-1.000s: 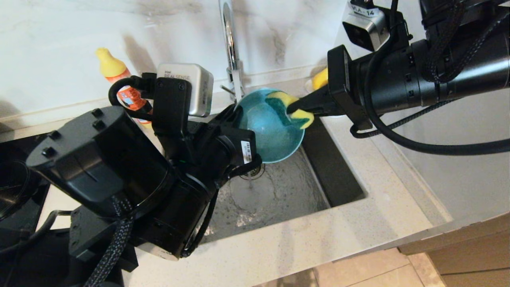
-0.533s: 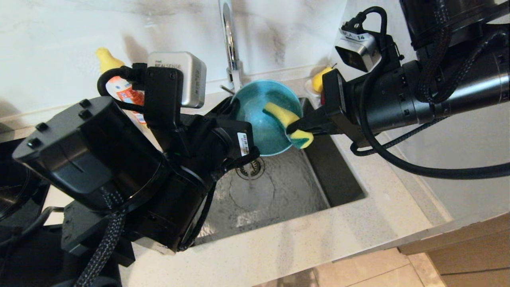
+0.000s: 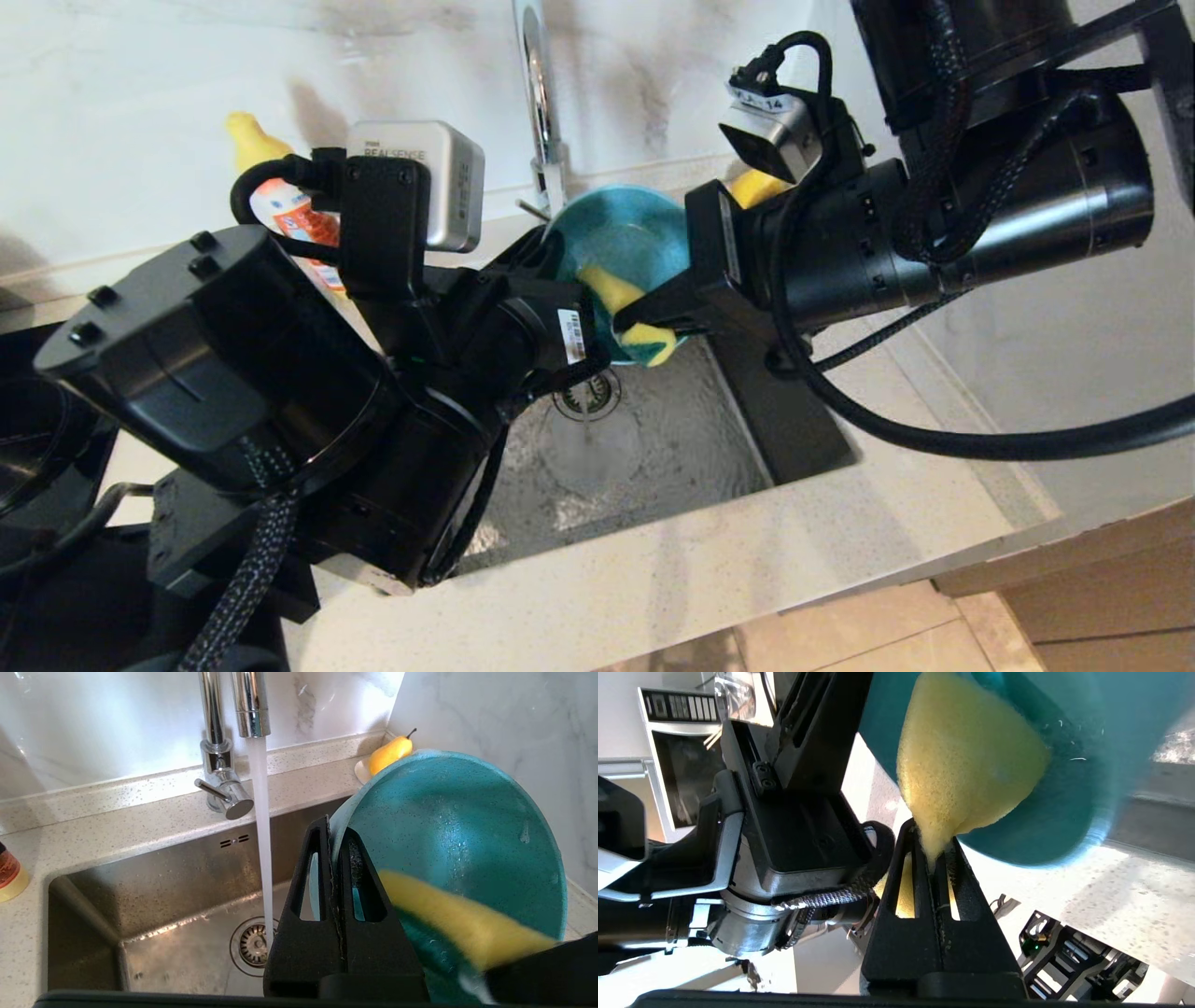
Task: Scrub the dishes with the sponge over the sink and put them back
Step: Wipe the bowl
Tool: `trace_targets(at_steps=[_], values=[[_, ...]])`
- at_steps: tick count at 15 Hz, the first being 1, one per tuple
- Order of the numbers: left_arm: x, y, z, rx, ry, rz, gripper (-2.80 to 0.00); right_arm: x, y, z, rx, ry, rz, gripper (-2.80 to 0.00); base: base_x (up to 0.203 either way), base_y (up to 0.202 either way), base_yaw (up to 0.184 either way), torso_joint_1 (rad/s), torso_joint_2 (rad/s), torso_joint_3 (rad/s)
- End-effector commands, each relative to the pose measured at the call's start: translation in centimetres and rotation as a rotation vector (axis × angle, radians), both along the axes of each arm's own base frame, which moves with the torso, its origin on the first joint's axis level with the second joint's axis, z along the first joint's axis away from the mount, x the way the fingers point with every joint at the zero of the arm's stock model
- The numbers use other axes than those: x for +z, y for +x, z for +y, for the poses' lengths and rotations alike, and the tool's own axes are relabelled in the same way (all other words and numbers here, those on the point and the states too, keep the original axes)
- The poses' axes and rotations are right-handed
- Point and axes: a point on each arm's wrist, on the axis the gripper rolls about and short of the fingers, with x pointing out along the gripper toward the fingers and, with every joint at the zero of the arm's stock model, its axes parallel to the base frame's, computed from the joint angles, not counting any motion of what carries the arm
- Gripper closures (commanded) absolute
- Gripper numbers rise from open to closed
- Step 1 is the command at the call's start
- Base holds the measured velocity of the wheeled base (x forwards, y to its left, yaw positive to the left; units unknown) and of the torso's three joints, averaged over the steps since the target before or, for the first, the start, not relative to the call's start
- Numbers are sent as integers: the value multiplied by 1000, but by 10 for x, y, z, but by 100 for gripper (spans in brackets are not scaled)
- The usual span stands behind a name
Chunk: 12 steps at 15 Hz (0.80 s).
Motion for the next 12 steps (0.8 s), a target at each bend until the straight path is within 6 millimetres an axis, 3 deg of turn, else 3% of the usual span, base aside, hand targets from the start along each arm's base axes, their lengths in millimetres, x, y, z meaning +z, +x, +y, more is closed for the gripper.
trace_targets(at_steps=[1,6,12], values=[[-1,0,-1,3,-2,0,0,-4,2,5,6,-9,13,0,0,0,0,0,0,0],[-3,-1,0,4,15,0,0,5,2,0,-8,34,-28,0,0,0,0,0,0,0],[-9,-5,3,0,27,-5,0,11,17,-13,-76,73,-78,0,0,0,0,0,0,0]])
